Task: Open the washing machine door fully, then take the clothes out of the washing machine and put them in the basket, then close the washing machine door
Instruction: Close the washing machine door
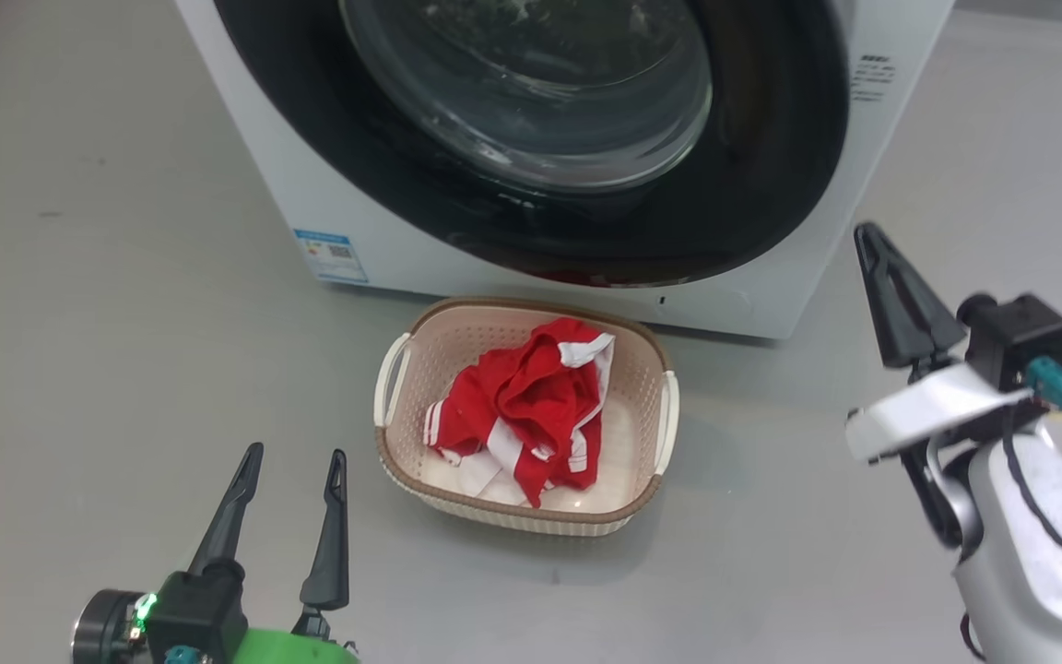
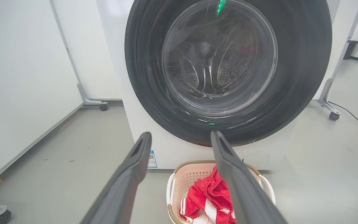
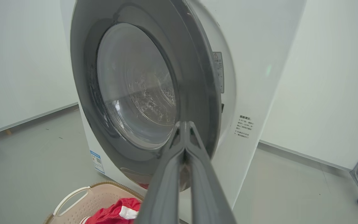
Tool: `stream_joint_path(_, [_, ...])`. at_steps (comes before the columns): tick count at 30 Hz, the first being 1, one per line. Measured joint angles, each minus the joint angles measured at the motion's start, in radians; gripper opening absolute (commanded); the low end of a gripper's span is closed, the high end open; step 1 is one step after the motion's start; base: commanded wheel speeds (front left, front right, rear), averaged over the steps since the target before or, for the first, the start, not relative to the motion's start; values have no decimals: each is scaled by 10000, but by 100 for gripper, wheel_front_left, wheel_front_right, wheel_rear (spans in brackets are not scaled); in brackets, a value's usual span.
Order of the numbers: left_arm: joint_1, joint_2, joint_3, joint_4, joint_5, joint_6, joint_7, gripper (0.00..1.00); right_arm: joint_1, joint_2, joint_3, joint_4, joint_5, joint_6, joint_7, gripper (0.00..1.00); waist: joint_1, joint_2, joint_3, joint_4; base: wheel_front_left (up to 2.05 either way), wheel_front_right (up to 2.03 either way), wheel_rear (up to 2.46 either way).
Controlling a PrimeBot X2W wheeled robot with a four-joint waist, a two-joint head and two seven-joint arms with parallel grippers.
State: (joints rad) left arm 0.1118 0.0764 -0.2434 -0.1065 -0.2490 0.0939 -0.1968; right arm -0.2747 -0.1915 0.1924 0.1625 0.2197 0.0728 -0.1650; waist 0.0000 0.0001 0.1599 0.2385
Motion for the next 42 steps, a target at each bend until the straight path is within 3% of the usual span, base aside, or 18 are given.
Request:
stream_joint_path(19, [-926, -222, -502, 119, -33, -119, -334, 100, -3544, -326, 38, 1145, 454, 397, 938, 0, 0, 0, 1460, 1199, 0, 0, 0])
stream_joint_path(42, [-1593, -293, -832, 644, -255, -123, -514, 100, -5525, -1064, -307, 2817, 790, 493, 1009, 0, 1, -1, 2173, 1761, 0, 0, 0])
